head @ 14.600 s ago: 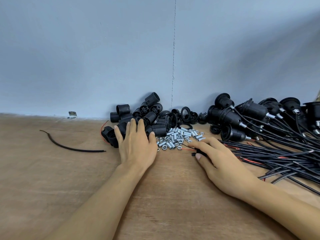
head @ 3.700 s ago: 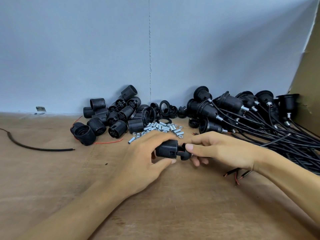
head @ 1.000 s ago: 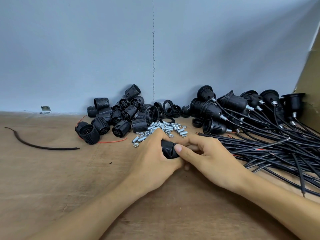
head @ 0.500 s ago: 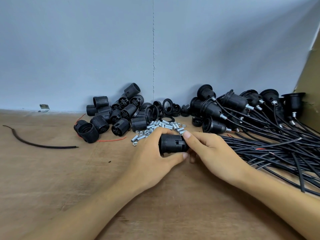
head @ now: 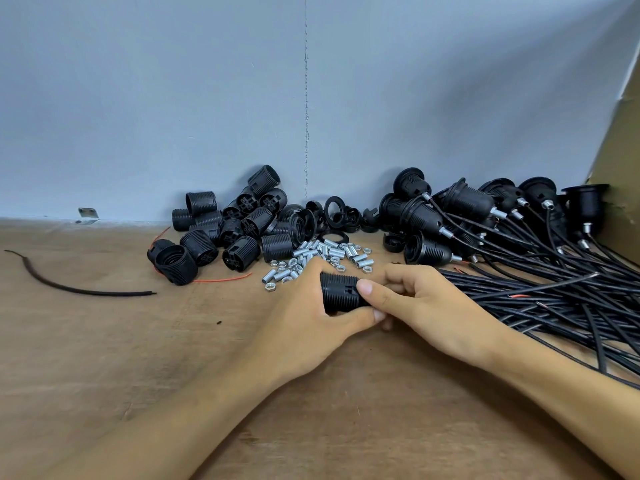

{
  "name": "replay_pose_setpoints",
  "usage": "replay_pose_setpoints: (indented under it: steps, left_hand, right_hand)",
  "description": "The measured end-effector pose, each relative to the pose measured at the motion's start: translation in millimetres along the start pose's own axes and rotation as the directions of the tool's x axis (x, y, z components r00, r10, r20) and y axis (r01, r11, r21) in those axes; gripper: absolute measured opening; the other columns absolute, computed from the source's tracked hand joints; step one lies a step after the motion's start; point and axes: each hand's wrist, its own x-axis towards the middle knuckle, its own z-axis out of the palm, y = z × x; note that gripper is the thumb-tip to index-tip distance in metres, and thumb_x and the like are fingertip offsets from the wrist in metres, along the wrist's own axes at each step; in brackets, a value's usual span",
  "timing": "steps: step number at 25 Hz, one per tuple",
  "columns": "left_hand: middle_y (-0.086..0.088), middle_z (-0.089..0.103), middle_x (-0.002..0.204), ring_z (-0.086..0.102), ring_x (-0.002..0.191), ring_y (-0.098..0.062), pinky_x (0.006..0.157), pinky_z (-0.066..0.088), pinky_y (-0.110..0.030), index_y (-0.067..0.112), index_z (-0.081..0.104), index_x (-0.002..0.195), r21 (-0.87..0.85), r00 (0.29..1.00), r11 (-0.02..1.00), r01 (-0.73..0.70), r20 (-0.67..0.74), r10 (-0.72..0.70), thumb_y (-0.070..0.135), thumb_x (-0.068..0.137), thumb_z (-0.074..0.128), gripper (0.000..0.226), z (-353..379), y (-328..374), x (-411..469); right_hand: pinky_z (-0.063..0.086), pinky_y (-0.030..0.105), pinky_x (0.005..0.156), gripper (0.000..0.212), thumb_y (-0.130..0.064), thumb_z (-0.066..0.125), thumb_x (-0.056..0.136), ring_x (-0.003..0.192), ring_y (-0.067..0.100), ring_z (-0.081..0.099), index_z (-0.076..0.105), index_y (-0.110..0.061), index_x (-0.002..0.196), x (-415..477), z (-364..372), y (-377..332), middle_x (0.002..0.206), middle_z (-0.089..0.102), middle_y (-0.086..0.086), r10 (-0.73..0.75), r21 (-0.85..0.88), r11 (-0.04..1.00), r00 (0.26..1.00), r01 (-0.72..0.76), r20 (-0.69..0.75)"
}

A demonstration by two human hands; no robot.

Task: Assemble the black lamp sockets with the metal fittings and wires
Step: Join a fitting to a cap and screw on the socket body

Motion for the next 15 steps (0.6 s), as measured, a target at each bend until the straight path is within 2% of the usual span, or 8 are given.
replay_pose_setpoints:
  steps: [3,9,11,15]
  left_hand:
    - [0.025,0.066,0.088,0.062,0.076,0.003,0.063,0.045,-0.012,0.036,0.050,0.088,0.054,1.000,0.999,-0.005,0.023,0.004,0.071,0.060,0.072,0.050,-0.2,-0.5,-0.4]
    - [0.011,0.063,0.075,0.052,0.057,0.000,0.057,0.043,-0.018,0.030,0.046,0.079,0.075,0.999,0.996,-0.038,-0.006,0.038,0.049,0.061,0.073,0.038,1.3,-2.4,0.6]
    - [0.011,0.059,0.068,0.048,0.054,-0.001,0.055,0.042,-0.019,0.029,0.045,0.077,0.067,0.999,0.996,-0.053,-0.008,0.054,0.047,0.060,0.073,0.037,1.7,-2.5,0.8]
    - [0.013,0.058,0.065,0.049,0.055,-0.001,0.054,0.041,-0.019,0.029,0.045,0.077,0.071,0.998,0.996,-0.060,-0.016,0.062,0.048,0.061,0.072,0.037,2.8,-3.2,1.1]
  right_hand:
    - [0.051,0.025,0.069,0.040,-0.053,0.059,0.086,0.064,0.011,0.063,0.069,-0.014,0.087,-1.0,0.2,0.8,0.072,0.071,-0.003,0.009,-0.036,0.999,1.000,-0.009,-0.005]
    - [0.038,0.010,0.056,0.040,-0.055,0.057,0.085,0.053,0.002,0.055,0.064,-0.017,0.077,-3.7,5.4,-0.2,0.058,0.063,-0.011,-0.006,-0.095,0.996,0.998,0.000,-0.055]
    - [0.037,0.008,0.055,0.038,-0.054,0.056,0.085,0.052,0.000,0.053,0.063,-0.018,0.076,-4.5,6.1,-1.0,0.056,0.063,-0.012,-0.001,-0.084,0.996,0.998,-0.003,-0.058]
    - [0.040,0.008,0.057,0.037,-0.053,0.057,0.086,0.054,0.001,0.057,0.066,-0.018,0.078,-5.4,8.2,-0.8,0.059,0.065,-0.010,-0.005,-0.025,1.000,0.998,0.003,-0.056]
